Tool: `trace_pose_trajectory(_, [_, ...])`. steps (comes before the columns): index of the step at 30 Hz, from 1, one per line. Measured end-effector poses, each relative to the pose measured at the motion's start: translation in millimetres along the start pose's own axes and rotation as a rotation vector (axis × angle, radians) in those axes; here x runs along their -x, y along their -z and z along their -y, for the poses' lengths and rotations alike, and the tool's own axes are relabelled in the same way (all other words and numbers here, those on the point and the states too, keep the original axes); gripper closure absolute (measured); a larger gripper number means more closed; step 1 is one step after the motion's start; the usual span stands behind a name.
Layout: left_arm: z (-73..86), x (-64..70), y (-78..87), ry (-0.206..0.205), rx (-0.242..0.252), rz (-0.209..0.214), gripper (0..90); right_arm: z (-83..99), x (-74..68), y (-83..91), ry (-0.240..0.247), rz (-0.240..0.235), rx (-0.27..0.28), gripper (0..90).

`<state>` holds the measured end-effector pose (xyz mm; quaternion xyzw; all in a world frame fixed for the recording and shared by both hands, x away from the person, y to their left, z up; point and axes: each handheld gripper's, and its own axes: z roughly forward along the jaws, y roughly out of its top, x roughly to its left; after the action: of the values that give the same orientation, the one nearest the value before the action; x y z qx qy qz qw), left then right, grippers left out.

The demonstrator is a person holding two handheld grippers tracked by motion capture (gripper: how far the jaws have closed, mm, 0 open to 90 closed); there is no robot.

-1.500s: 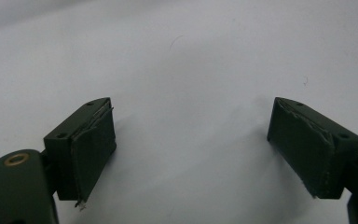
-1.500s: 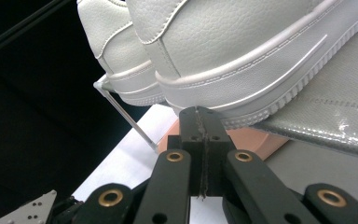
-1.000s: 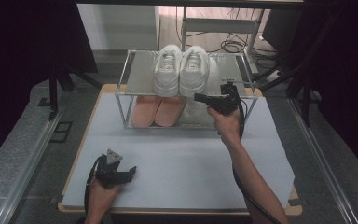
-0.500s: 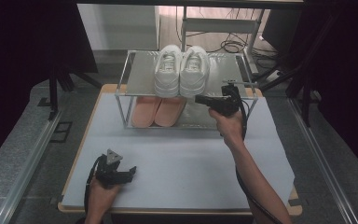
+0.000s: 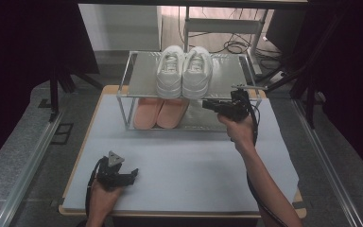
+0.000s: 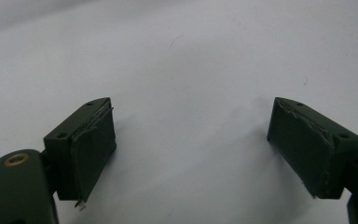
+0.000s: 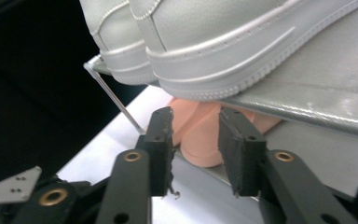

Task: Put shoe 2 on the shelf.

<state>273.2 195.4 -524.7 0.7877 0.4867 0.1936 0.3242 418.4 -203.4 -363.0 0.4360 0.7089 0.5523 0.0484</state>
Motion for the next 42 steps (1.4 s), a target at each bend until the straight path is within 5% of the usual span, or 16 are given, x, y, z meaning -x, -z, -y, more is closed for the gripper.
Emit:
trace_pose_trajectory(22, [0.0, -0.1, 0.0, -0.001, 0.000, 0.000, 15.0, 27.9, -4.1, 13.4, 0.248, 0.117, -0.119, 32.3])
trace_pose_trajectory(42, [-0.1, -0.2, 0.0, -0.002, 0.000, -0.001, 14.9, 62.4, 12.8, 43.0, 0.291, 0.139, -0.168, 17.7])
